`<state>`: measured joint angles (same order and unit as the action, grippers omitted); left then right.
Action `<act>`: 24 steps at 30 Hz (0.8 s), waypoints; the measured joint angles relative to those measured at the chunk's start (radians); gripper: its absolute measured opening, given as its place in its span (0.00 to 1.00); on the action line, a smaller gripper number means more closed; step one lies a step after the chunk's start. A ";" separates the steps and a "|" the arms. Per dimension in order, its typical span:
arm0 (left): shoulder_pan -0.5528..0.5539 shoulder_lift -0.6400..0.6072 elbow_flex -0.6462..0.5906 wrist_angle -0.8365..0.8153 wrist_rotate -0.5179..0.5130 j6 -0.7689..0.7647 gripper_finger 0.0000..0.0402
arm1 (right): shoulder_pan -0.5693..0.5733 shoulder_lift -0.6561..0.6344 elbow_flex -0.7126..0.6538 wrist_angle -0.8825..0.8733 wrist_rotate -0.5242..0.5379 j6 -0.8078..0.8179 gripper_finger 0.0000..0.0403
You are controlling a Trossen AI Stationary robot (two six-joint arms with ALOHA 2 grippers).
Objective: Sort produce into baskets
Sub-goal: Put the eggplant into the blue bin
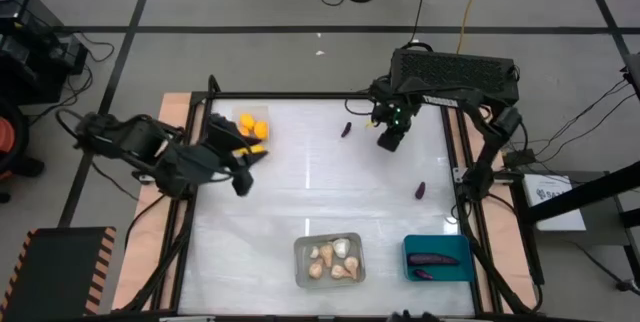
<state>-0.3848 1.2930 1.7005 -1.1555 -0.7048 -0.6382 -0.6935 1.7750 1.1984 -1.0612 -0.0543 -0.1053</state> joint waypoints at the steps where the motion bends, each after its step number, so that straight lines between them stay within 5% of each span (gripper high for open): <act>1: 0.011 -0.025 -0.038 0.011 -0.002 0.004 0.40 | 0.020 -0.023 -0.004 0.000 -0.015 0.031 0.10; 4: 0.049 -0.106 -0.203 0.091 0.022 0.026 0.40 | 0.097 -0.092 -0.025 -0.007 -0.027 0.126 0.11; 8: 0.115 -0.219 -0.490 0.337 0.190 0.074 0.40 | 0.227 -0.189 -0.049 -0.016 -0.031 0.284 0.11; 15: 0.184 -0.269 -0.962 1.193 0.533 0.114 0.40 | 0.517 -0.361 -0.126 -0.055 -0.031 0.652 0.11; 20: 0.194 -0.191 -1.127 1.595 0.557 0.092 0.40 | 0.763 -0.461 -0.203 -0.070 -0.033 0.974 0.11; 24: 0.195 -0.136 -1.147 1.656 0.575 0.042 0.40 | 0.973 -0.515 -0.241 -0.062 -0.097 1.262 0.11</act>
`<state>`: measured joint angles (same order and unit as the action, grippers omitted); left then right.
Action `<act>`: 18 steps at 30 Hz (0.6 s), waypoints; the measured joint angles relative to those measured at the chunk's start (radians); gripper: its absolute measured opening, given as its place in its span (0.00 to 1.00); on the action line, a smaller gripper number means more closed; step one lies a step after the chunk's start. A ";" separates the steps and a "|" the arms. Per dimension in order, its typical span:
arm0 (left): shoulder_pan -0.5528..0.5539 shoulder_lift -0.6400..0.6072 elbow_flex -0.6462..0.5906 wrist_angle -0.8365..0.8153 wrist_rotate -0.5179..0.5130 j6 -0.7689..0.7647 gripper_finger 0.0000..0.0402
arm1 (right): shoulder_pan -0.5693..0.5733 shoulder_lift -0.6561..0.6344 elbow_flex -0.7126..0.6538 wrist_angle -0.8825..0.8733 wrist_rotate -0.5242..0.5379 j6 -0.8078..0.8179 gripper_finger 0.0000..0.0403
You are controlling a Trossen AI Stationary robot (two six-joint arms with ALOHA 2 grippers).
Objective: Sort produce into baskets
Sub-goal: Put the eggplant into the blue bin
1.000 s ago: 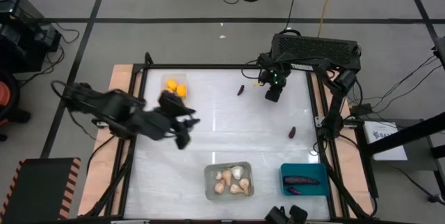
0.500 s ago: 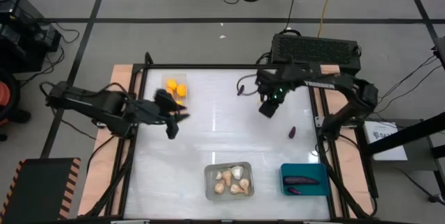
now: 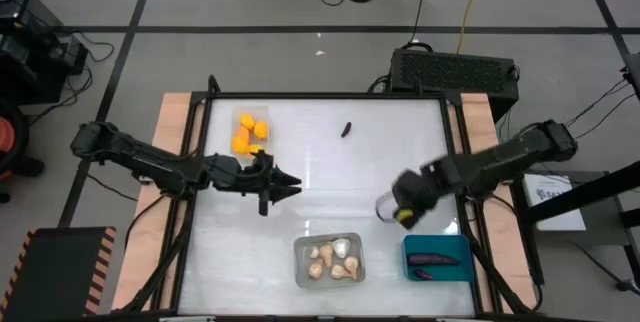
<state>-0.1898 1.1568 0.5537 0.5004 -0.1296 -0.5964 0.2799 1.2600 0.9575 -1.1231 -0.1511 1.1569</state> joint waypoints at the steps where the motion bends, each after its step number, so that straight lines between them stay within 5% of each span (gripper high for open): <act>1: 0.000 0.012 0.000 -0.002 0.011 0.000 0.40 | 0.051 -0.005 -0.001 0.002 -0.009 0.066 0.11; 10: -0.001 0.049 0.000 0.059 0.027 -0.051 0.40 | 0.357 0.011 -0.001 0.073 0.001 0.422 0.12; 18: -0.001 0.050 0.001 0.120 0.020 -0.051 0.40 | 0.495 0.056 -0.001 0.096 -0.011 0.508 0.22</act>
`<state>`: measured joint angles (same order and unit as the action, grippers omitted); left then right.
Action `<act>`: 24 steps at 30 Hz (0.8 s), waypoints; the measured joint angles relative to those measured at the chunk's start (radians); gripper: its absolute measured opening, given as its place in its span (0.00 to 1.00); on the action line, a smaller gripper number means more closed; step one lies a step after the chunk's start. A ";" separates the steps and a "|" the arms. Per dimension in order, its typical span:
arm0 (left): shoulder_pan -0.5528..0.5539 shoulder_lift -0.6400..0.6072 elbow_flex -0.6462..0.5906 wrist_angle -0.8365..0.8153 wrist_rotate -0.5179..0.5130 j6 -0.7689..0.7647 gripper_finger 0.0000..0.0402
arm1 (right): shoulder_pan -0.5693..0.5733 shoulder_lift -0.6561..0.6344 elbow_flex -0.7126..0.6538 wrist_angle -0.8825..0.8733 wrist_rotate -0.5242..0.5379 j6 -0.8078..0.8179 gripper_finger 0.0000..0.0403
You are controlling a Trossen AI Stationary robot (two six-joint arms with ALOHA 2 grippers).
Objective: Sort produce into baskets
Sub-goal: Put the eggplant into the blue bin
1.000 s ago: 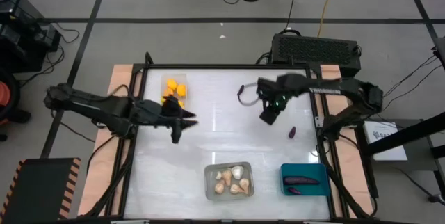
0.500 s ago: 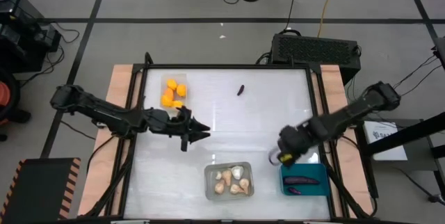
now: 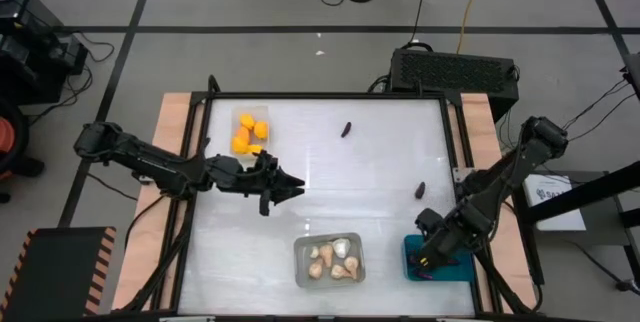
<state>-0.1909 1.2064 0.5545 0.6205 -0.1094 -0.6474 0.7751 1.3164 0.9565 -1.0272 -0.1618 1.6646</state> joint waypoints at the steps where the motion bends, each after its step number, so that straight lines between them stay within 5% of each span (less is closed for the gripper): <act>1: 0.000 0.000 0.000 -0.001 -0.003 0.000 0.40 | 0.004 0.002 0.000 -0.001 0.000 0.000 0.24; 13: 0.000 0.000 0.000 0.000 -0.085 -0.015 0.40 | -0.045 0.003 0.000 -0.050 -0.001 -0.095 0.46; 24: -0.001 0.000 0.000 -0.001 -0.138 -0.098 0.40 | -0.398 -0.018 -0.012 -0.224 0.062 -0.584 0.61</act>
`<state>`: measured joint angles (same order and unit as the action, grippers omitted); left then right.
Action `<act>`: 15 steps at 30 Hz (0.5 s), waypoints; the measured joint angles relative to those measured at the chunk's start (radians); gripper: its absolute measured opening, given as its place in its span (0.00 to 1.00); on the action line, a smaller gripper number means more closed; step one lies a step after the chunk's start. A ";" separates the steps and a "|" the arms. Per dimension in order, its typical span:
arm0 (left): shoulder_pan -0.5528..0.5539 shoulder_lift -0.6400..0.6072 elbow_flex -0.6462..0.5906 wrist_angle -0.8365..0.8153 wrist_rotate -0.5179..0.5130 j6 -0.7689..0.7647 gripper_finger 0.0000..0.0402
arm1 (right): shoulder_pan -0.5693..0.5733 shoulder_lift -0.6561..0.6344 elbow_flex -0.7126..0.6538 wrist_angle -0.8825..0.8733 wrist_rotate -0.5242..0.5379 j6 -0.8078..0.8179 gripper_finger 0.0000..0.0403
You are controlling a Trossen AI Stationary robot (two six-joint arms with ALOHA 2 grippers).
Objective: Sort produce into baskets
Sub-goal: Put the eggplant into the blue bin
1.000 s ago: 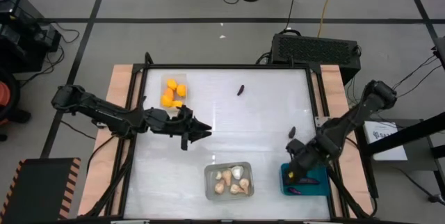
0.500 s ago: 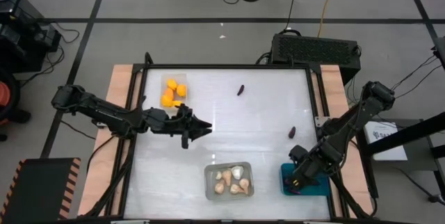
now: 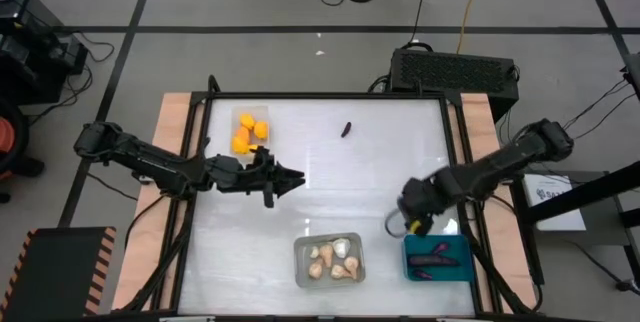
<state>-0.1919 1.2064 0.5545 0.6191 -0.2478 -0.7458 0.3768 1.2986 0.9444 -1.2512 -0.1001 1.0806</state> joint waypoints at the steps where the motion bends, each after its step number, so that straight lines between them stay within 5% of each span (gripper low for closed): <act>1: -0.001 0.000 0.000 -0.001 0.000 -0.008 0.40 | -0.042 -0.004 -0.011 0.004 0.010 -0.035 0.62; 7: -0.026 0.000 0.000 -0.009 0.002 -0.041 0.40 | -0.242 -0.059 -0.146 0.125 0.048 -0.122 0.67; 15: -0.073 0.000 0.000 -0.014 -0.021 -0.087 0.40 | -0.372 -0.099 -0.327 0.336 0.056 -0.122 0.69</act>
<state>-0.2648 1.2064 0.5549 0.6049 -0.2687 -0.8328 0.0048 1.1999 0.6172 -0.9151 -0.0437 0.9582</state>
